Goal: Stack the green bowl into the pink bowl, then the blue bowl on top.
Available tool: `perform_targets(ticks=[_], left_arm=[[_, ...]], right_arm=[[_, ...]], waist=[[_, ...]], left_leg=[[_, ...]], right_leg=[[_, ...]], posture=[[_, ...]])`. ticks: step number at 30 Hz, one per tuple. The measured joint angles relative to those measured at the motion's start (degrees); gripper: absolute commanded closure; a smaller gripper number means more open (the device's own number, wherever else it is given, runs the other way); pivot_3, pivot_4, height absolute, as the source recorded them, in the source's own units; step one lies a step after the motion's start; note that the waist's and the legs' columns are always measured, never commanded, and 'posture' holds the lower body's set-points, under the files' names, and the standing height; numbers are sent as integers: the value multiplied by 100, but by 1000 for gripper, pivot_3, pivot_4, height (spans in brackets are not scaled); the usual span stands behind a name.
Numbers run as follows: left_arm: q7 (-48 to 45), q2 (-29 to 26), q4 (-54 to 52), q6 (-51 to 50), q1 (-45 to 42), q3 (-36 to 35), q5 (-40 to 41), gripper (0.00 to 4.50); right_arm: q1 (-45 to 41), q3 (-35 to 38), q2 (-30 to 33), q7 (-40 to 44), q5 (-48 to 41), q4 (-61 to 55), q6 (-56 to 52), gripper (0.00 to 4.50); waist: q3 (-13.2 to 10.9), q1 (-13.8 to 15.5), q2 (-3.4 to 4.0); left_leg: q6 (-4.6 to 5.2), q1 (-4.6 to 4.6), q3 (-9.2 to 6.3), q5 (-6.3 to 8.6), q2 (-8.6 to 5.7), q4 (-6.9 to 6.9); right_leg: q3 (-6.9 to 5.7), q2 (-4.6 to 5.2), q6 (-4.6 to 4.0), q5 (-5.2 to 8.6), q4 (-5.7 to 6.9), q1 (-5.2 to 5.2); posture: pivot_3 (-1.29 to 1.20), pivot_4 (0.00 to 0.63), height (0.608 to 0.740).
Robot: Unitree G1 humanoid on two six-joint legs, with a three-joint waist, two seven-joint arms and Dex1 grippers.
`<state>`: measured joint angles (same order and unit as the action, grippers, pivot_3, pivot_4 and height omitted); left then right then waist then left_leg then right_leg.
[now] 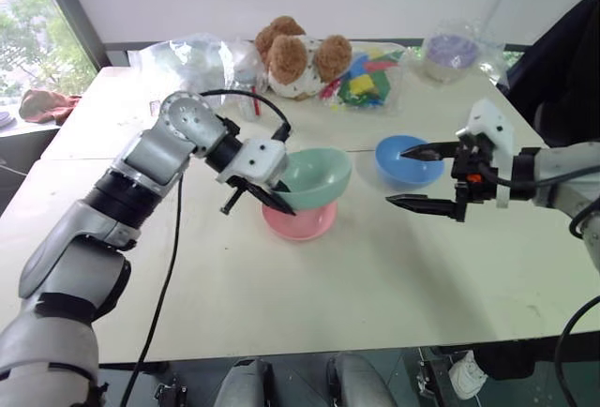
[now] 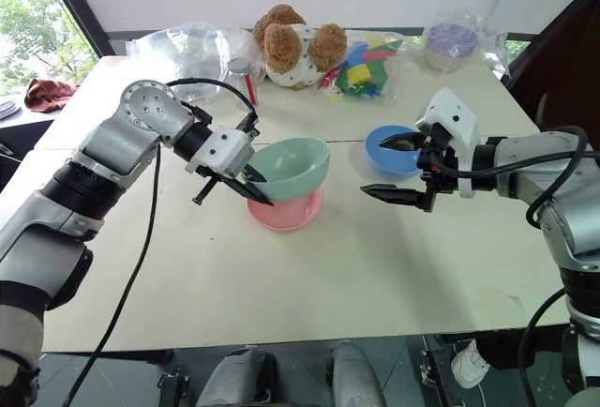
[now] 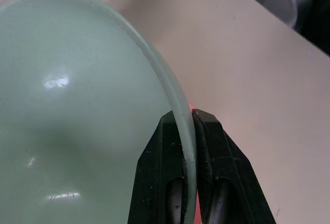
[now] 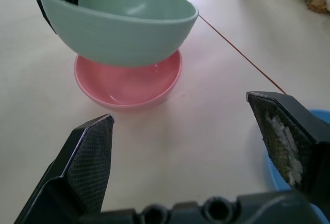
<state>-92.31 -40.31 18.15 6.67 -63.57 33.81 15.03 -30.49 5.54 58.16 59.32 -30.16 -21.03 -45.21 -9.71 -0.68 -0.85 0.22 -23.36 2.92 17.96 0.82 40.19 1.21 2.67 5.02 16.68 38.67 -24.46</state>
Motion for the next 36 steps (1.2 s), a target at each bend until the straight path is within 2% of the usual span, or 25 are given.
perform_targets(ticks=[4,9,14,19,25,29,34,36], left_arm=[[19,193,378,638,2,66,-581,4477],[14,506,535,906,49,51,-966,2467],[1,374,444,639,166,0,-917,32],[0,247,269,-492,-1,-623,-277,32],[121,-198,133,-1995,-242,-1915,496,32],[445,-417,-68,-2699,272,-2428,726,32],[949,-871,-706,-3503,1266,-3171,1074,32],[1155,-1060,-1090,-3778,1610,-3557,1258,0]], right_arm=[[85,34,1,-67,-50,-31,-63,0],[84,39,1,-112,-62,-40,-64,0],[83,39,29,-109,-58,-26,-60,0],[58,-52,31,-133,45,40,6,0],[-578,-1043,-504,-638,915,1338,14,0],[-1135,-1557,-945,-740,1400,2350,233,0],[-1731,-2087,-1337,-644,2145,4167,930,0],[-1903,-2194,-1488,-508,2333,4734,1203,559]], waist=[[0,18,0],[0,10,0],[0,-11,0],[-1,-3,-2],[2,-56,4],[1,-55,4],[-1,-33,1],[-1,-31,1]], left_leg=[[1,-2,-1,1,-1,0],[4,-6,-1,2,-1,-1],[4,-4,-3,2,3,-5],[4,-6,-4,2,2,-2],[2,1,2,1,2,-4],[-1,-2,1,-1,3,-6],[-11,-8,-1,-6,3,-8],[-11,-9,1,-6,2,-8]], right_leg=[[-5,-1,0,0,-5,-1],[-9,-1,0,0,-14,0],[-5,-3,0,0,-12,-1],[-6,-2,0,0,-12,-1],[-7,-5,1,0,-6,-3],[-6,-4,0,1,0,-11],[-5,2,1,1,-2,-13],[-5,5,0,1,-4,-12]], posture=[[0,150,740],[0,150,740],[0,150,740],[0,150,740],[0,150,740],[0,150,740],[0,150,740],[0,150,740]])
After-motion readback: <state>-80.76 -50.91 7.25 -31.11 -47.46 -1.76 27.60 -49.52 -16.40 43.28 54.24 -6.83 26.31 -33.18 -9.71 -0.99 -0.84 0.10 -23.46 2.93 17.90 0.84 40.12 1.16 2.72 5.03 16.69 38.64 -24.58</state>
